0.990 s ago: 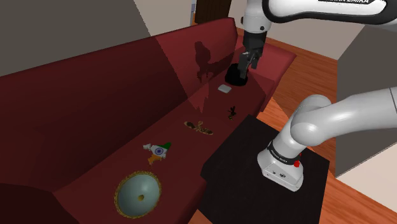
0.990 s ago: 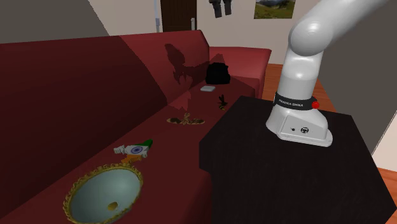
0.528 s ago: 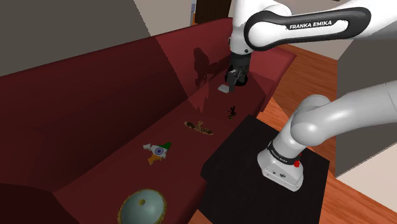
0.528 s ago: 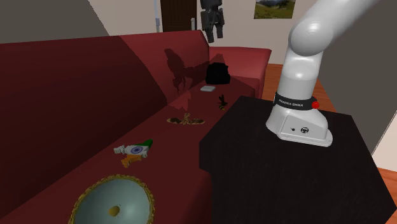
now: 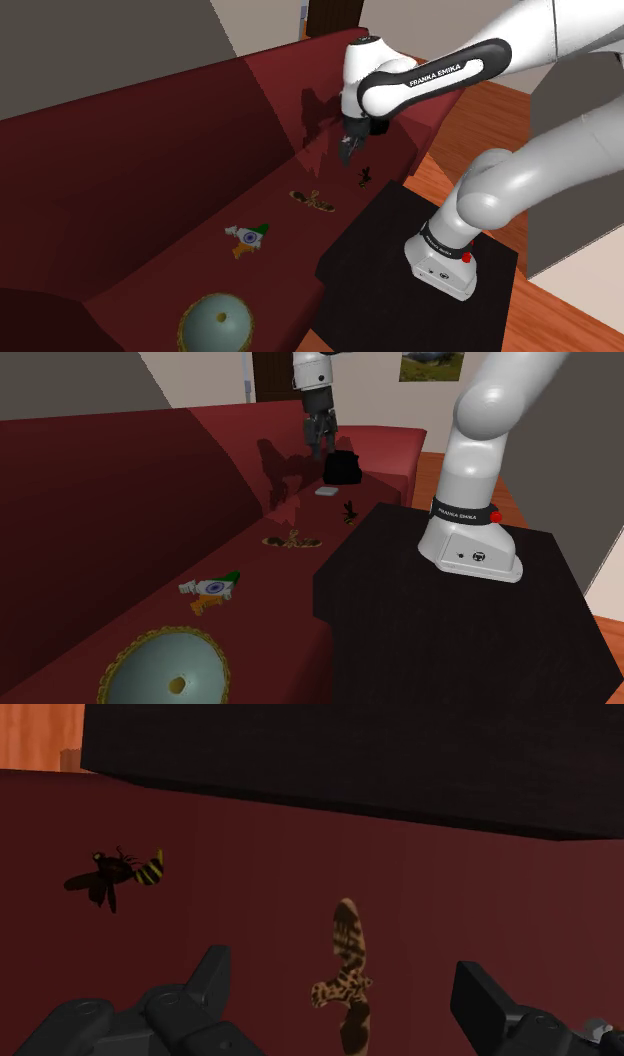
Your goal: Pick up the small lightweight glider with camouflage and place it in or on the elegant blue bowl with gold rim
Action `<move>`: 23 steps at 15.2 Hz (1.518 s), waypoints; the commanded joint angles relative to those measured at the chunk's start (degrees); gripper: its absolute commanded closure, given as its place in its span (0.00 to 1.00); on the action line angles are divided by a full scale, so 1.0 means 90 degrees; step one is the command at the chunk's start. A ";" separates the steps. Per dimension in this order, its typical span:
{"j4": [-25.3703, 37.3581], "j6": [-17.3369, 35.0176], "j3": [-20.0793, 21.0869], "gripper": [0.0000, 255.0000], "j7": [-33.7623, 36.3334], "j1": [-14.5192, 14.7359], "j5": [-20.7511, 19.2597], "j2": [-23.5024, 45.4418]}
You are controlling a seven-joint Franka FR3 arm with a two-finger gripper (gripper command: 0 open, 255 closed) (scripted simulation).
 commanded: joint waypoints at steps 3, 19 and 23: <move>-0.0074 0.1087 0.0015 0.00 0.0000 -0.0018 -0.0078 0.0974; 0.1155 0.4281 -0.0126 0.00 0.0433 0.0086 -0.0950 0.5341; 0.1225 0.4601 -0.0239 0.00 0.0521 0.0155 -0.1062 0.5728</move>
